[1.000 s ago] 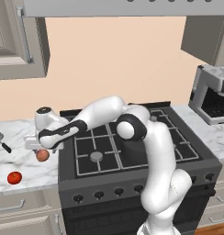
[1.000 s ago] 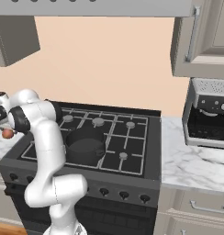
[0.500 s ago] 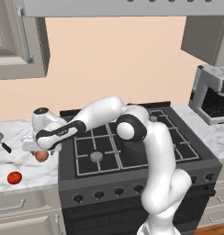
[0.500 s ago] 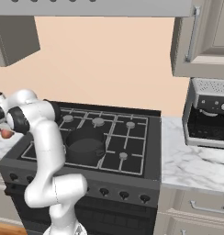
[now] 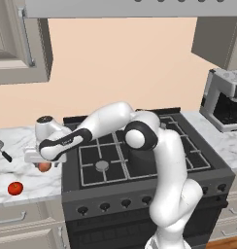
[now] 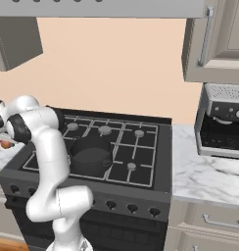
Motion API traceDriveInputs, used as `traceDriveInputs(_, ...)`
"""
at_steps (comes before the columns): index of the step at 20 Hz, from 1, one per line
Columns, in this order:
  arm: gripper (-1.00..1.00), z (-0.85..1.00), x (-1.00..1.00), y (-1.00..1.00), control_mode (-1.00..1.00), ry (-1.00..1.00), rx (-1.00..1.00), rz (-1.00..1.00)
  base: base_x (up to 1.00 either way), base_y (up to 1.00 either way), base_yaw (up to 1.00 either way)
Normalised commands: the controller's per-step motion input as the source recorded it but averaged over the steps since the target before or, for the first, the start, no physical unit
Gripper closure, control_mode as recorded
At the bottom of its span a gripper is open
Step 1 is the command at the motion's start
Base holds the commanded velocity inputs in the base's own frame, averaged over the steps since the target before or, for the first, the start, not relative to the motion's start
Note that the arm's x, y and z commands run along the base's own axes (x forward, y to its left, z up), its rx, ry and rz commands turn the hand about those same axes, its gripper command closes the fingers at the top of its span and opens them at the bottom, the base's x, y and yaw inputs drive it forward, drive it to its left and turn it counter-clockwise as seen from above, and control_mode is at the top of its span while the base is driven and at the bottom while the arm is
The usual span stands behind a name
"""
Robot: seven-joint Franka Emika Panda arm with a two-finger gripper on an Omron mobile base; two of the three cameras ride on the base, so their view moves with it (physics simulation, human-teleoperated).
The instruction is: Put the tomato and onion in the pot. Retrieve the spatula and lightly stir the vegetables in the pot.
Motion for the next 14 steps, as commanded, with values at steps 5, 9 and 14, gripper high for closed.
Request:
traceDriveInputs(5,-1.0,0.0,0.1,0.0,-1.0,0.0,0.0,0.0,0.0,0.0,0.0)
traceDriveInputs(9,-1.0,0.0,0.19,0.0,-1.0,-0.01,0.0,0.0,0.0,0.0,0.0)
traceDriveInputs(14,-1.0,-0.02,0.14,0.01,-1.0,-0.04,0.0,0.0,0.0,0.0,0.0)
